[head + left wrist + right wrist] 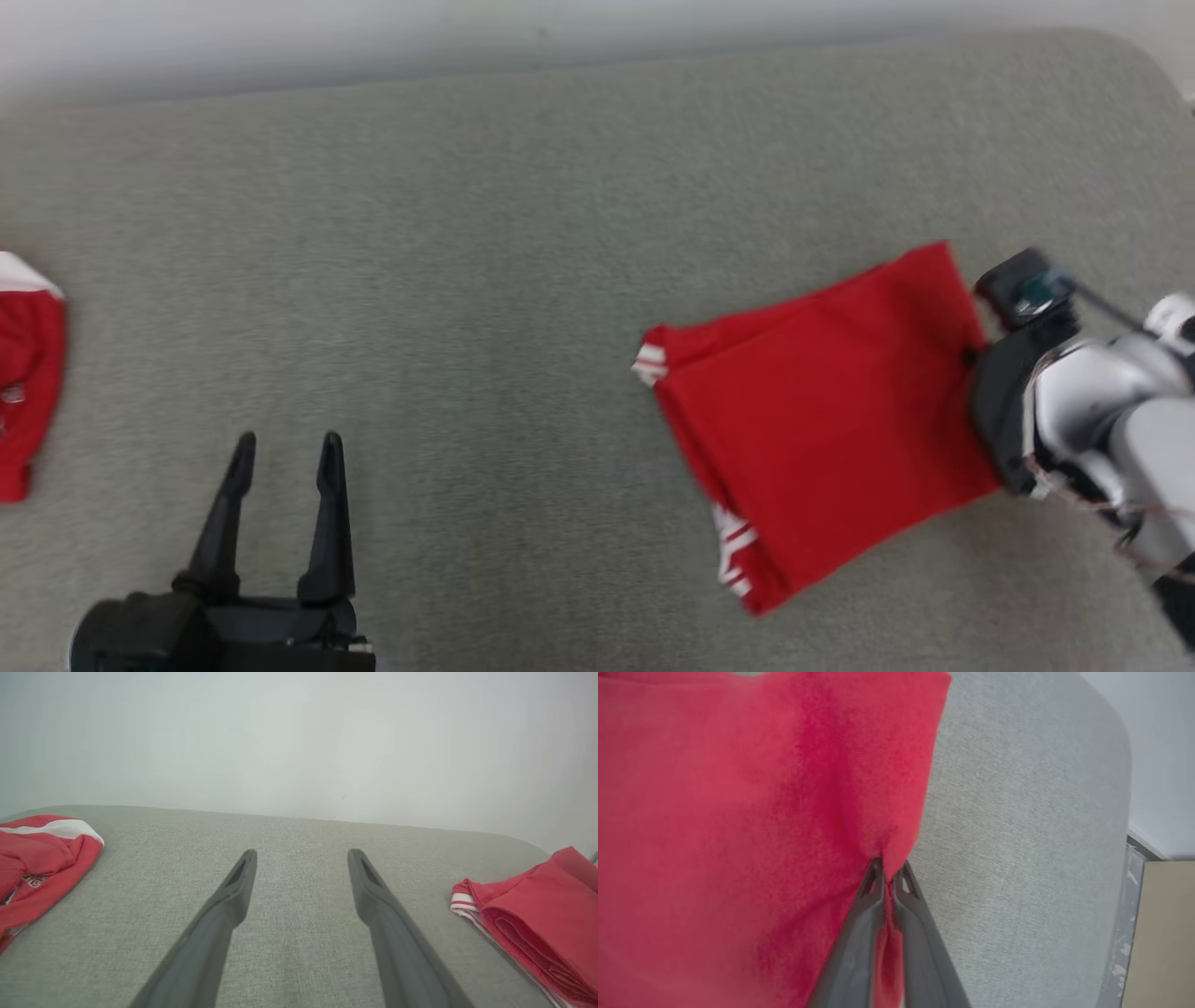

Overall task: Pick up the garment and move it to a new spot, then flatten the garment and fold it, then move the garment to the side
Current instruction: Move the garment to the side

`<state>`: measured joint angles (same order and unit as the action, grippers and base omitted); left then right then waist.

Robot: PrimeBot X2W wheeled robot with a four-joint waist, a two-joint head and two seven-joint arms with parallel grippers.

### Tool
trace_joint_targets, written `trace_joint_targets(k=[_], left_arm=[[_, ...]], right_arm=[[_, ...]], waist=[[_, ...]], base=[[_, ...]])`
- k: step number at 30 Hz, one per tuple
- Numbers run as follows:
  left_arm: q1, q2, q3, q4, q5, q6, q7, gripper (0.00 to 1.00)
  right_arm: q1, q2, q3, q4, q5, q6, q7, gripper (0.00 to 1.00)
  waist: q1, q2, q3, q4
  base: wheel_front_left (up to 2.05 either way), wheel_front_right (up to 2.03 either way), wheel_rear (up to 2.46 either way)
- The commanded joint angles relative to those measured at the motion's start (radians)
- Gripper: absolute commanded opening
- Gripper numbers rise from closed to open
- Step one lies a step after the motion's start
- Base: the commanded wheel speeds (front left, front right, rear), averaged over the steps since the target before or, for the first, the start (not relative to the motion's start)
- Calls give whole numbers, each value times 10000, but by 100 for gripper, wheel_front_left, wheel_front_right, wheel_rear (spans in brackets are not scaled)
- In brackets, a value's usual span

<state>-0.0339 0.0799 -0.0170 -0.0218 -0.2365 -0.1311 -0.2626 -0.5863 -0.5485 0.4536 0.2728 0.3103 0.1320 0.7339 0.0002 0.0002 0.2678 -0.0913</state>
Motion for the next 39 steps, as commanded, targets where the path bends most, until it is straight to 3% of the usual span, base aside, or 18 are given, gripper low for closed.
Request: trace_joint_targets(k=[1,13,19,39], left_arm=[[-309,186,-59,-247,122,10,-26,100],[-966,900,-861,-1175,436,9,-26,100],[-1210,1284,-993,-1298,340,11,-28,100],[-1495,1876,-903,-1645,454,11,-24,100]], right_arm=[[-458,-294,-109,205,111,-29,-344,0],[-1965,-753,-1084,1828,-253,-29,-1813,0],[-2349,-597,-1533,2144,-504,-29,-2519,0],[-2623,-716,-2058,1691,-970,-29,-3481,0]], waist=[[-2,-2,1110,-1148],[-2,-2,2329,-2226],[-2,-2,2743,-2558],[-2,-2,3359,-3123]], base=[[0,0,0],[0,0,0],[0,0,0],[0,0,0]])
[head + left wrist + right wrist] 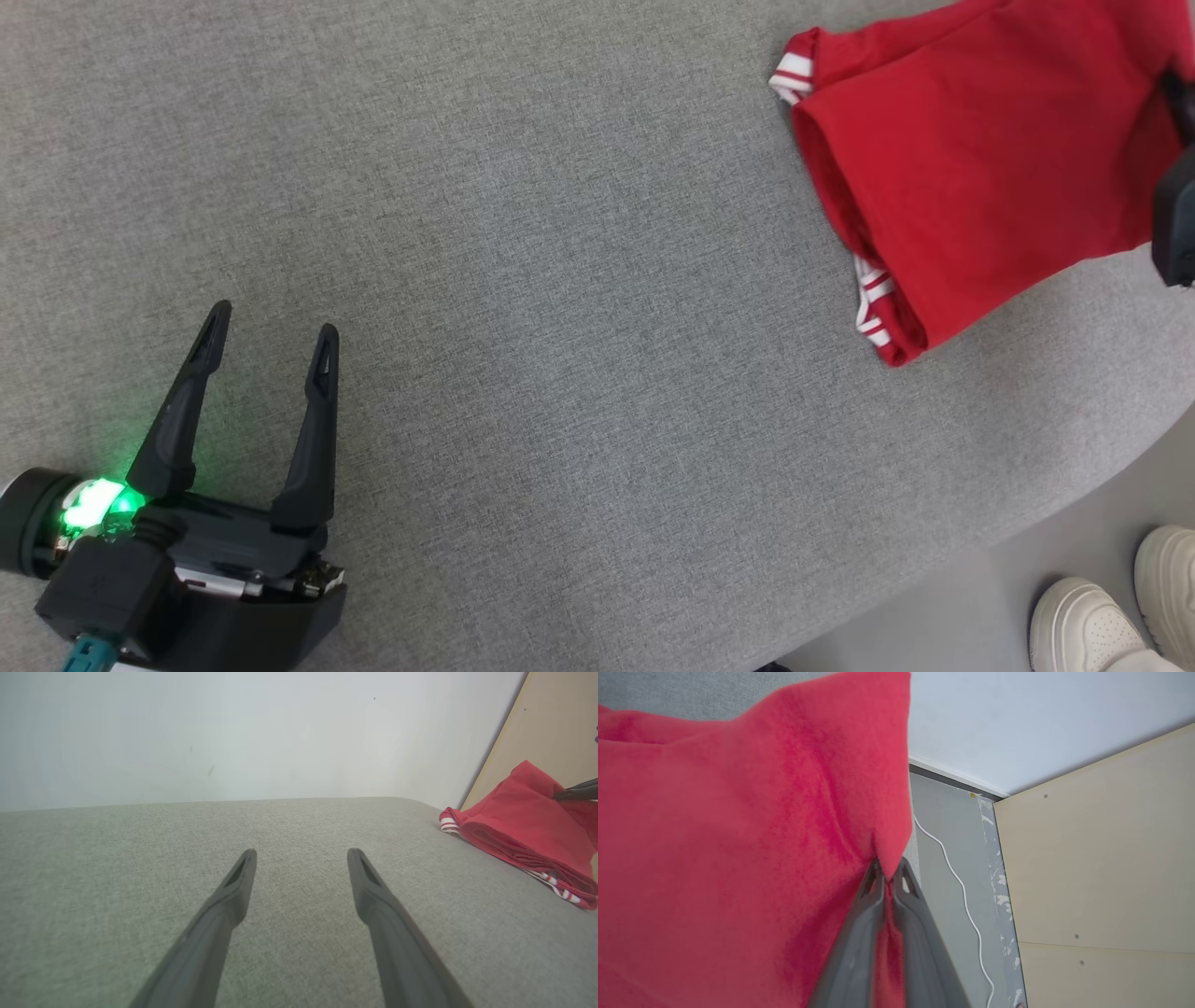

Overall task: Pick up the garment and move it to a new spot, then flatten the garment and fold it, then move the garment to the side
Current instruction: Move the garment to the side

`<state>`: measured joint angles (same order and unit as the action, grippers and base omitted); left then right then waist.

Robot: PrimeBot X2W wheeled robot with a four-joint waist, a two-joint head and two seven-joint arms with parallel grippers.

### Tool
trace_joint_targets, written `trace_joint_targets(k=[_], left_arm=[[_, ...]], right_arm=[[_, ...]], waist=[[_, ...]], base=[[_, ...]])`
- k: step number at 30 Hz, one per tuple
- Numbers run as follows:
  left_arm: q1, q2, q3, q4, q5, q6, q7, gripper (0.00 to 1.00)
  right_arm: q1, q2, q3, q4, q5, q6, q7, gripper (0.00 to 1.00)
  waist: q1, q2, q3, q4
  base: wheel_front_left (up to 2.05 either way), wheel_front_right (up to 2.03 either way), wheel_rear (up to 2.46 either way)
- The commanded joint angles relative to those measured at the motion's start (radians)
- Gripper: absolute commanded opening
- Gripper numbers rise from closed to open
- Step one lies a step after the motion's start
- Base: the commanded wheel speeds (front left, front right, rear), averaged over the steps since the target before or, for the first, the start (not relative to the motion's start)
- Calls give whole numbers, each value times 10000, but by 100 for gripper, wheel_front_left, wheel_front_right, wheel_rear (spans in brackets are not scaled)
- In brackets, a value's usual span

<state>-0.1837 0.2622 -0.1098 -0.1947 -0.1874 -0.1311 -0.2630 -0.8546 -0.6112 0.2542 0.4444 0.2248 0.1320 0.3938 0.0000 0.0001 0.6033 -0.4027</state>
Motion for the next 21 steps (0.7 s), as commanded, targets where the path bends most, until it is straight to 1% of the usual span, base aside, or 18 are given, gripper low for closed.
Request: trace_joint_targets(k=[1,9,10,11,12,13,14,17,21], left_arm=[[7,55,31,94,-37,11,-19,100],[-100,-14,-17,199,-64,11,-16,100],[-117,-31,-34,222,-83,11,-16,100],[-135,-64,-43,242,-107,11,-16,100],[-135,-64,-43,242,-107,11,-16,100],[-151,-99,-55,268,-122,11,-16,100],[-154,-143,-52,283,-125,12,-16,100],[-139,-318,2,342,-154,35,-19,100],[62,-592,181,504,-234,46,-22,100]], right_arm=[[93,-112,-98,-54,-191,-29,-64,0],[356,-8,-717,-189,-661,-29,-119,0],[385,35,-776,-192,-716,-29,-164,4],[407,108,-835,-236,-772,-29,-214,49],[407,108,-835,-236,-772,-29,-214,49],[421,161,-912,-279,-844,-29,-277,93],[472,193,-992,-291,-867,-29,-332,100],[718,290,-1122,-331,-963,-29,-546,100],[1114,469,-1039,-481,-707,-29,-857,100]], waist=[[0,-1,4,-18],[0,-1,-50,32],[0,-1,-78,64],[0,-1,-120,102],[0,-1,-120,102],[0,-1,-179,152],[0,-1,-243,204],[0,-1,-552,449],[0,-1,-1195,843]], base=[[0,0,0],[0,0,0],[0,0,0],[0,0,0],[0,0,0],[0,0,0],[0,0,0],[0,0,0],[0,0,0]])
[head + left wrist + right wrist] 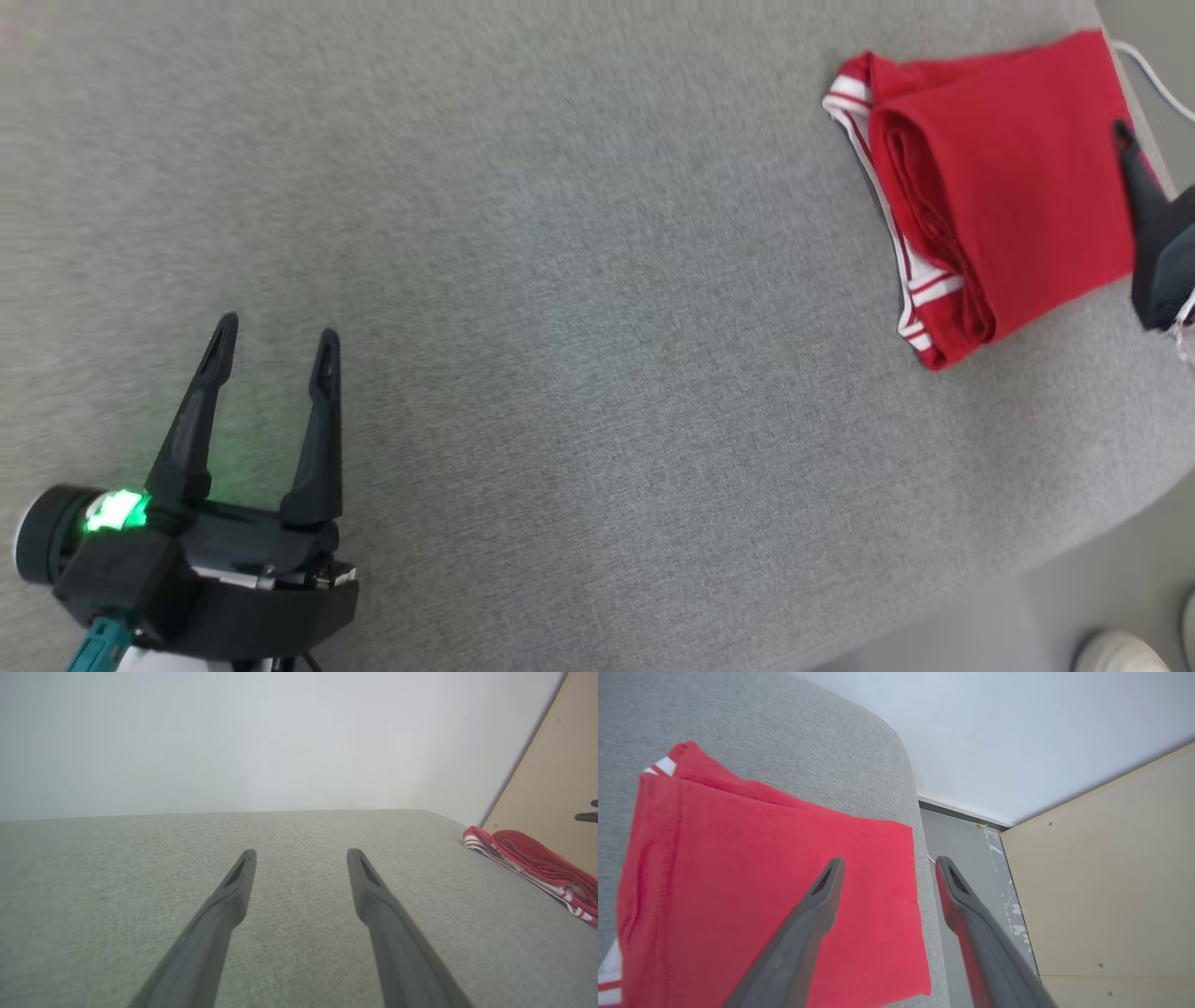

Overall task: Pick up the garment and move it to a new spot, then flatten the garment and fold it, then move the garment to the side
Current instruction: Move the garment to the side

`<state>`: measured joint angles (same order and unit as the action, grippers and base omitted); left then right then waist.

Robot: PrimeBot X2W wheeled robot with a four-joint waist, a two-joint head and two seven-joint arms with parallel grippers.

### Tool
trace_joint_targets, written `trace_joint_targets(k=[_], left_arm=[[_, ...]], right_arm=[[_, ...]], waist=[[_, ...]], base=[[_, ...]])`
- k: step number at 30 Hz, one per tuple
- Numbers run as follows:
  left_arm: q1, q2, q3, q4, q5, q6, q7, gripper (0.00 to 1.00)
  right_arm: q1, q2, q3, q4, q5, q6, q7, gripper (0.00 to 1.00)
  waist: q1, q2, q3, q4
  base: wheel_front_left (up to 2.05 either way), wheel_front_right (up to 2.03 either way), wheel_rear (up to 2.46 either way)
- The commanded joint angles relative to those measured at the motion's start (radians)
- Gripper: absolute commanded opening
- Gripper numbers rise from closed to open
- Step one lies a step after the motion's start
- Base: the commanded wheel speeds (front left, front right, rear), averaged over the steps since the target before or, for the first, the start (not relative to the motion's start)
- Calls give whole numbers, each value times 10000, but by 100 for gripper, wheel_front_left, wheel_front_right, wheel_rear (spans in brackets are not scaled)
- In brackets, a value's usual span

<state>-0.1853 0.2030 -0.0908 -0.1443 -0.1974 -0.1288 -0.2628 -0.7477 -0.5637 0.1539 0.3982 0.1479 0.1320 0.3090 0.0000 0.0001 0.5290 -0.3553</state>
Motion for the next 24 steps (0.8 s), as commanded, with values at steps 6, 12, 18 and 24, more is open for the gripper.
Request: trace_joint_targets(k=[6,12,18,24], left_arm=[[769,-350,380,631,38,46,-25,100],[1532,-817,865,1143,-149,107,-25,100],[2338,-1190,1265,1586,-330,122,-25,100],[2947,-1330,1663,2018,-162,179,-25,100]], right_arm=[[1129,335,16,-463,808,-29,-582,100],[2559,660,-116,-1365,1200,-29,-1265,100],[4256,1290,46,-2503,1504,-29,-2220,100],[5936,2051,105,-3065,1792,-29,-3321,100]], waist=[[0,-1,-1854,1192],[0,-1,-3114,1870],[0,-1,-4111,2425],[0,-1,-4776,2888]], base=[[0,0,0],[0,0,0],[0,0,0],[0,0,0]])
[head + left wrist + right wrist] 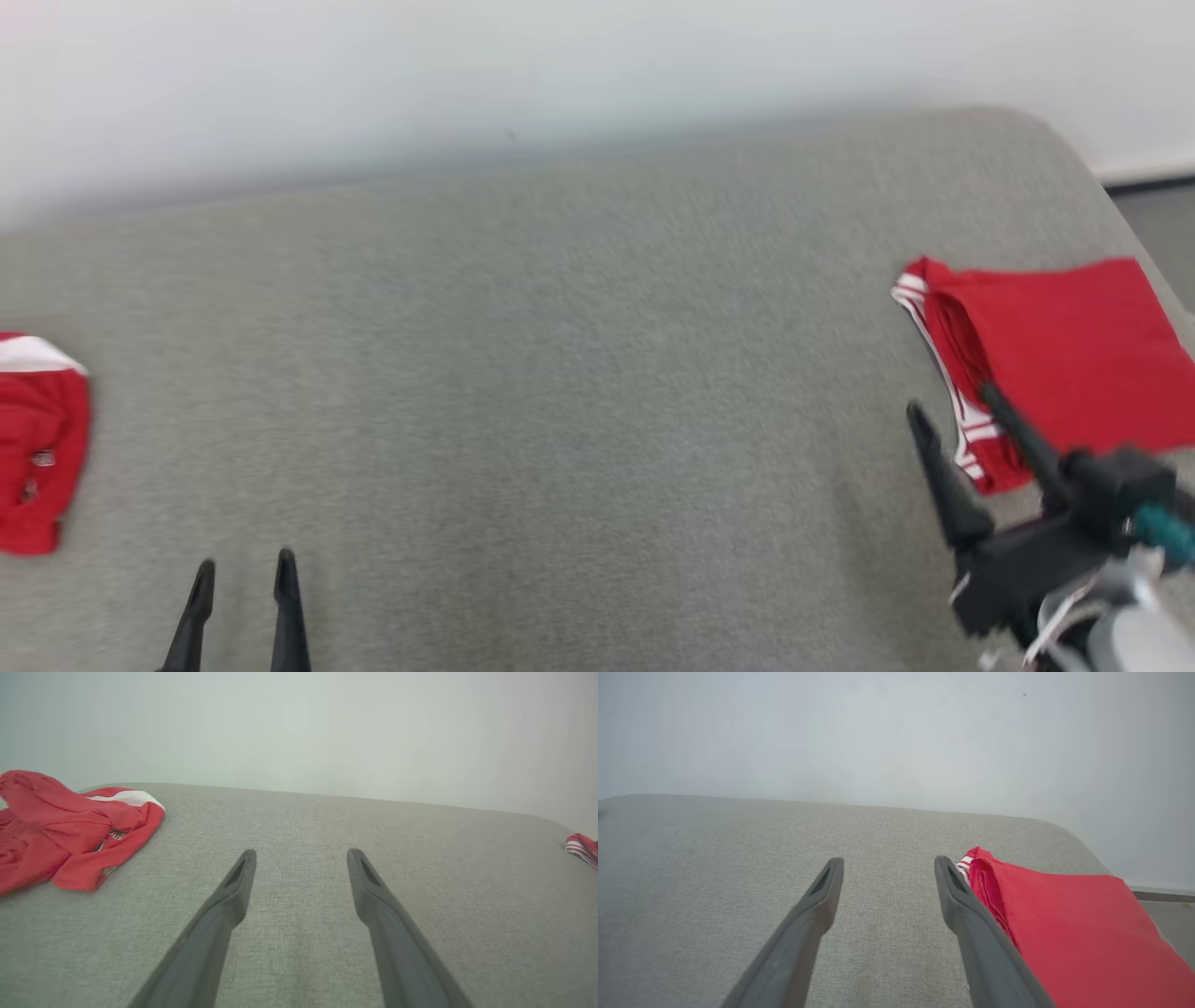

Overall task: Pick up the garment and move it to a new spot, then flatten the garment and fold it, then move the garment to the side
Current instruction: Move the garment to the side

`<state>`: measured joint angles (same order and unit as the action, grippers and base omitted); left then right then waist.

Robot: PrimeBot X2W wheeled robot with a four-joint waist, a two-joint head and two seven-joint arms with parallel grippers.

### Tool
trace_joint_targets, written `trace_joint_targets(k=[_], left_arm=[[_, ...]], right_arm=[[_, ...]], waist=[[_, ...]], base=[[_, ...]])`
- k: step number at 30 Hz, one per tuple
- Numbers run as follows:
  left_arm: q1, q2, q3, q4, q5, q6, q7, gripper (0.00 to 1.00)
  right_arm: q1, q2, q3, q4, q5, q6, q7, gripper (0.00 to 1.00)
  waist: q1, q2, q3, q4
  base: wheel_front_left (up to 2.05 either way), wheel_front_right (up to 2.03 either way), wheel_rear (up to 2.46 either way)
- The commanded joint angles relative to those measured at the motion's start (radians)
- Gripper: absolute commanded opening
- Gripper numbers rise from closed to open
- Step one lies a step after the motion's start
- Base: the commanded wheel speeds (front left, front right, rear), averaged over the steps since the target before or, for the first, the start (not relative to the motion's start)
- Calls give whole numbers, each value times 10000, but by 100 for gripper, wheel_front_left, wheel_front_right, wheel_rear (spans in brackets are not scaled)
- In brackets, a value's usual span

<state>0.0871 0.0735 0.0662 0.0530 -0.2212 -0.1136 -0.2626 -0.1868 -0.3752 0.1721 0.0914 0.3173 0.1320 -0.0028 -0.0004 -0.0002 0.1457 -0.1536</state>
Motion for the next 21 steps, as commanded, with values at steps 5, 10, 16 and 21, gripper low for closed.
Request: trace_joint_targets(k=[5,10,16,21], left_arm=[[573,-114,368,241,229,45,-27,100],[772,-169,578,295,265,3,-27,100],[816,-194,631,353,479,-62,-27,100],[993,-221,685,482,486,-74,-27,100]], right_arm=[[1297,872,-215,421,68,-28,-953,100],[1819,1309,-331,1031,-19,-29,-1817,100],[2137,1702,-671,1368,-220,-28,-2300,100],[2412,2011,-832,1471,-421,-28,-2498,100]], waist=[[4,2,-1313,1069],[4,2,-1531,1195],[4,2,-1646,1267],[4,2,-1773,1314]], base=[[0,0,0],[0,0,0],[0,0,0],[0,0,0]])
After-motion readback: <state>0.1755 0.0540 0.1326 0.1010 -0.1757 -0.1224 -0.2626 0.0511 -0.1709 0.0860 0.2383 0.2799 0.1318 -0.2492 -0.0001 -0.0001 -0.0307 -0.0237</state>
